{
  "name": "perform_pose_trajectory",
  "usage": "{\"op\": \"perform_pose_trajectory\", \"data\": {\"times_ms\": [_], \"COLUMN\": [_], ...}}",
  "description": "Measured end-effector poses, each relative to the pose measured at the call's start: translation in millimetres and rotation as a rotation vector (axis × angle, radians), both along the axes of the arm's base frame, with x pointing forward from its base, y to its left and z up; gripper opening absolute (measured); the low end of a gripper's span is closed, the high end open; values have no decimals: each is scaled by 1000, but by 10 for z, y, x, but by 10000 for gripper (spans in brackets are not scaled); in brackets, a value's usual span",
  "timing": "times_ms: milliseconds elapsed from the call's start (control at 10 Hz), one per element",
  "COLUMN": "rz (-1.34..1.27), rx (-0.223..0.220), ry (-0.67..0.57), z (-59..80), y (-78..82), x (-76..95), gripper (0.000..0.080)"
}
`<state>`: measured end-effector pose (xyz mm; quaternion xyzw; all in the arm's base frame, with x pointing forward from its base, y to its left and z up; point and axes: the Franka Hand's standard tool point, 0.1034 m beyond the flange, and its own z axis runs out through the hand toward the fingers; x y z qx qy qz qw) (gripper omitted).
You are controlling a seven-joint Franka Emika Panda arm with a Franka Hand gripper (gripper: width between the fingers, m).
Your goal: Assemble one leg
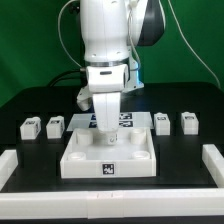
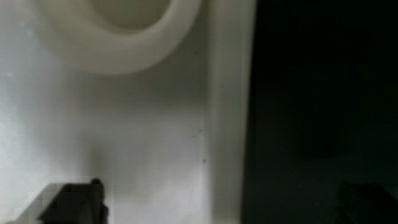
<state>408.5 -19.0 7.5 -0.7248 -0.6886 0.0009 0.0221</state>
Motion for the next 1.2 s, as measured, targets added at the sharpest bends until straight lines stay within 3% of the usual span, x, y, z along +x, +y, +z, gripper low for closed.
{"op": "perform_pose_trajectory", "data": {"times_ms": [300, 600, 700, 800, 1200], "rz": [-9, -10, -10, -10, -10], "rx": [2, 2, 2, 2, 2], "ry": [-8, -8, -8, -8, -11], "z": [-28, -29, -29, -29, -25], "y": [-18, -22, -23, -23, -24], "x": [-4, -5, -5, -4, 3], "gripper": [650, 226, 226, 85, 48]}}
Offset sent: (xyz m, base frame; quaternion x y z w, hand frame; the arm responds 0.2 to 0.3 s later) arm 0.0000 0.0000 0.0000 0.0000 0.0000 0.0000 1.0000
